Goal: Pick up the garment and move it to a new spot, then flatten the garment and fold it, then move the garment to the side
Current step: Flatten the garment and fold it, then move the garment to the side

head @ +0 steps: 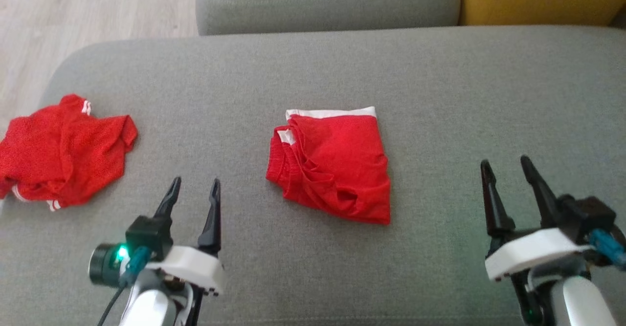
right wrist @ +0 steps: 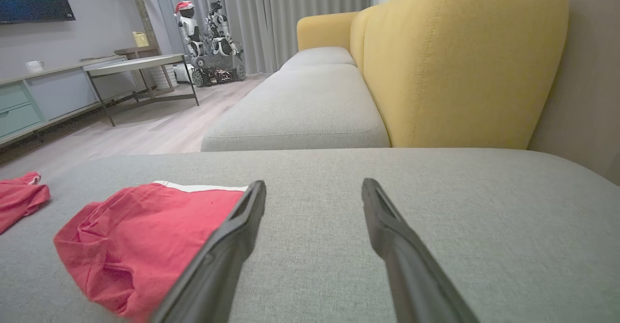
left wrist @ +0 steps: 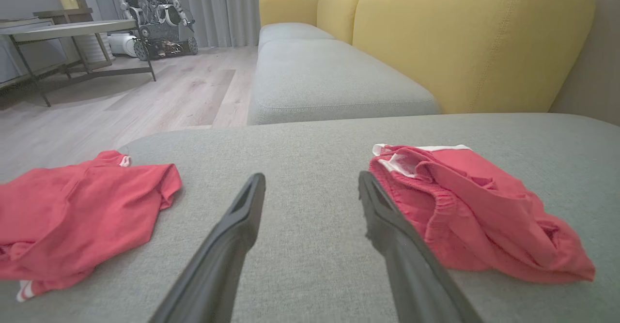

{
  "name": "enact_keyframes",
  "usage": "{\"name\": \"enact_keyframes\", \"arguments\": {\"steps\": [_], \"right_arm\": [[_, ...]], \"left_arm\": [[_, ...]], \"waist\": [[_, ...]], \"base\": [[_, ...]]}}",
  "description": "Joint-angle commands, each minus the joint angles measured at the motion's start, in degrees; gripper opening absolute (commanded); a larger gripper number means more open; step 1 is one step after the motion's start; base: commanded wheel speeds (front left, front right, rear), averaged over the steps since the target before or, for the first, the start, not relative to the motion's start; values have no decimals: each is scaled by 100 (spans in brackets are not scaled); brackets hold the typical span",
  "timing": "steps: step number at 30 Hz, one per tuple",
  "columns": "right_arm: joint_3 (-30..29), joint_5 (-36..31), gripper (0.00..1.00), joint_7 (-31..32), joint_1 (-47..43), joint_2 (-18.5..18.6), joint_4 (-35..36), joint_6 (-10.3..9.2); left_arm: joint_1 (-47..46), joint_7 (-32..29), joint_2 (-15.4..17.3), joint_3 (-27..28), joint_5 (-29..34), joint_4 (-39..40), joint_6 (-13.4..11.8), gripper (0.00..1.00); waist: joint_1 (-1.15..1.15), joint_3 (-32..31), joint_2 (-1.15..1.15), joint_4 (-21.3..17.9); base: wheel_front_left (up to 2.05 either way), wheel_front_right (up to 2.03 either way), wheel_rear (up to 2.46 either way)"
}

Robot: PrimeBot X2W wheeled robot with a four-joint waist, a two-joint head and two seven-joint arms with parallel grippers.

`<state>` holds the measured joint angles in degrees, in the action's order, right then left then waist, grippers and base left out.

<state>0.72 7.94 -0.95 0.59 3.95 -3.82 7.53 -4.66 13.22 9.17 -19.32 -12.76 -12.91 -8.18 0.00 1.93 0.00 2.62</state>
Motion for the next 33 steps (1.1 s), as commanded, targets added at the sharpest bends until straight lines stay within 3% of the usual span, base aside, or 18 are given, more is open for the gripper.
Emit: {"name": "enact_keyframes", "arguments": {"steps": [1,33], "right_arm": [[78,-47,100,24,54,-28,274,-4],[21,-66,100,103,97,-97,374,-4]], "left_arm": [[-115,-12,156,240,-33,238,-57,100],[-134,-84,194,223,-244,399,-169,100]], "waist": [[0,-60,0,-13],[0,73,0,-5]], "base": [[0,0,0],[0,0,0]]}}
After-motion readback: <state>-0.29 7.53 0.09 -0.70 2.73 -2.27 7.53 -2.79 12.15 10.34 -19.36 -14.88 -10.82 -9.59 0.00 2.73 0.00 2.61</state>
